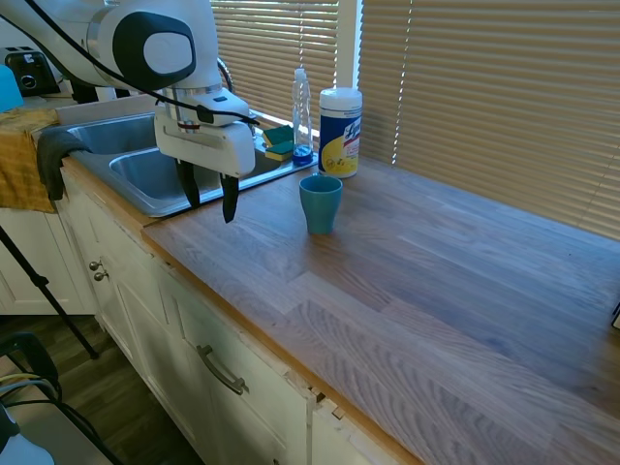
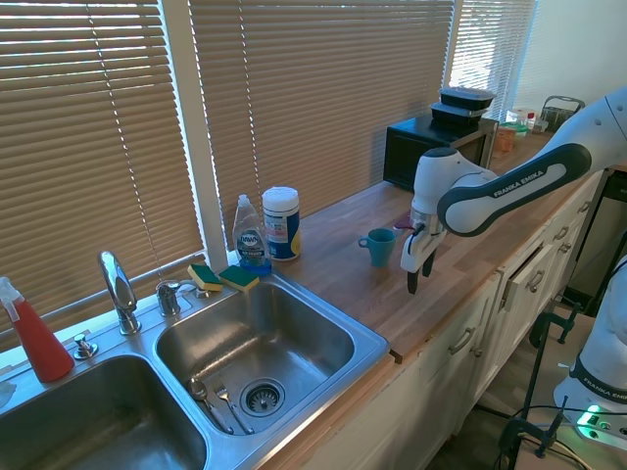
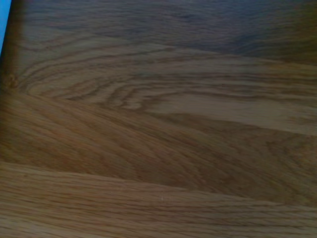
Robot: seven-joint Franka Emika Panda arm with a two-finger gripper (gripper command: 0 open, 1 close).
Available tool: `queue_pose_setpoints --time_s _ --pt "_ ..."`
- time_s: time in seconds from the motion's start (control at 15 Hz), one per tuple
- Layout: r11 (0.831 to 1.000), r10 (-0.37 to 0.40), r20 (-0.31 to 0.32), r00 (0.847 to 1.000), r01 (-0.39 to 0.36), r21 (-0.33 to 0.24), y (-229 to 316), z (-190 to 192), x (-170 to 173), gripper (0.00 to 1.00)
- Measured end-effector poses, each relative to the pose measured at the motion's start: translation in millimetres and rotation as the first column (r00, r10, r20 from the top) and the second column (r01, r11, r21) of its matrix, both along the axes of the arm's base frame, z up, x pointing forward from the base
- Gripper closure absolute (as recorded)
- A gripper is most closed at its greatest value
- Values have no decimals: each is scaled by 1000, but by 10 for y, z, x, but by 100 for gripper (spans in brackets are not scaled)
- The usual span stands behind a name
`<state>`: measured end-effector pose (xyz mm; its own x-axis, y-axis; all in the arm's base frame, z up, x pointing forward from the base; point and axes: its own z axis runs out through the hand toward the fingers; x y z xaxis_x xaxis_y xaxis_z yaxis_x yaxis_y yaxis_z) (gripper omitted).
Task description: Put the mug in the sink
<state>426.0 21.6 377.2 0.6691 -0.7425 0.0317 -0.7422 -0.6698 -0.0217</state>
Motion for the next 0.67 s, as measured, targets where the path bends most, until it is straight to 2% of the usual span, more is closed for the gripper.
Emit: queue_pose_setpoints --time_s 0.33,0.67 --pt "1000 -12 22 1000 11 3 -45 56 40 0" --pt "996 -86 118 989 85 10 -394 534 297 0"
